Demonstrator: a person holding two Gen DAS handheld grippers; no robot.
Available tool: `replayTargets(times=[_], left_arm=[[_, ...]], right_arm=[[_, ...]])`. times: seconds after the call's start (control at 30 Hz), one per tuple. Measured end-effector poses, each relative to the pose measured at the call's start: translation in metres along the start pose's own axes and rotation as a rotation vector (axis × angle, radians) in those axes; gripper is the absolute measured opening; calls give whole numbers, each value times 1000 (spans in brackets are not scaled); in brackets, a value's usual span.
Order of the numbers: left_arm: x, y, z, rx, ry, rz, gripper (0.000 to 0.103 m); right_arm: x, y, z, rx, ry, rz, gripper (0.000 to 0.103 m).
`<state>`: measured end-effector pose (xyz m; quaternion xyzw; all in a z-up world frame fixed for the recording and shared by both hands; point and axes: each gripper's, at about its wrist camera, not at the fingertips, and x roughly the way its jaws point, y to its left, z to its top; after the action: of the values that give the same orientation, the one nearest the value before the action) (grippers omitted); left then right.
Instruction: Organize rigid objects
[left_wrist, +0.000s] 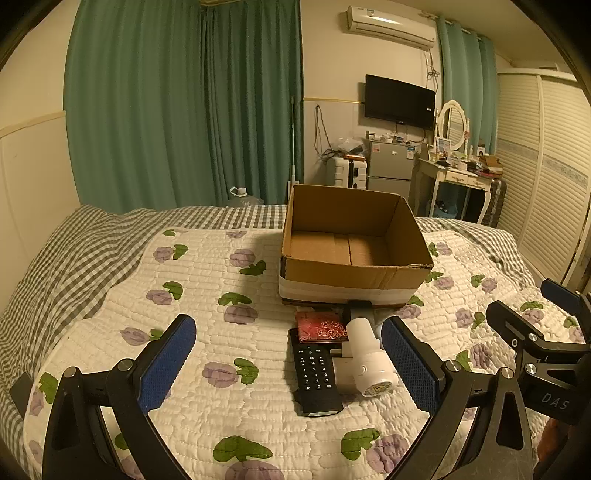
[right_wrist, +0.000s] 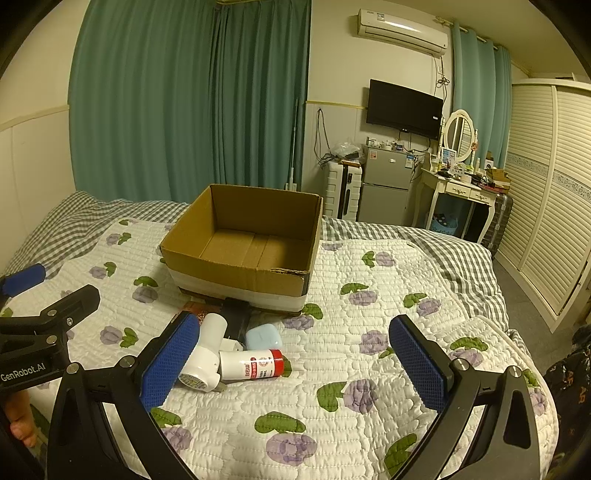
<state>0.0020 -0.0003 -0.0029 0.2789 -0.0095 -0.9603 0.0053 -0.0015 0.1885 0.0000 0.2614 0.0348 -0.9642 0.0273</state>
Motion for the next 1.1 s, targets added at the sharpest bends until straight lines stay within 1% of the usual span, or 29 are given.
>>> replayTargets(times=[1.1], left_arm=[[-4,-2,0,-5,-17,2,103]], right_arm=[[1,1,1,-1,0,3,103]])
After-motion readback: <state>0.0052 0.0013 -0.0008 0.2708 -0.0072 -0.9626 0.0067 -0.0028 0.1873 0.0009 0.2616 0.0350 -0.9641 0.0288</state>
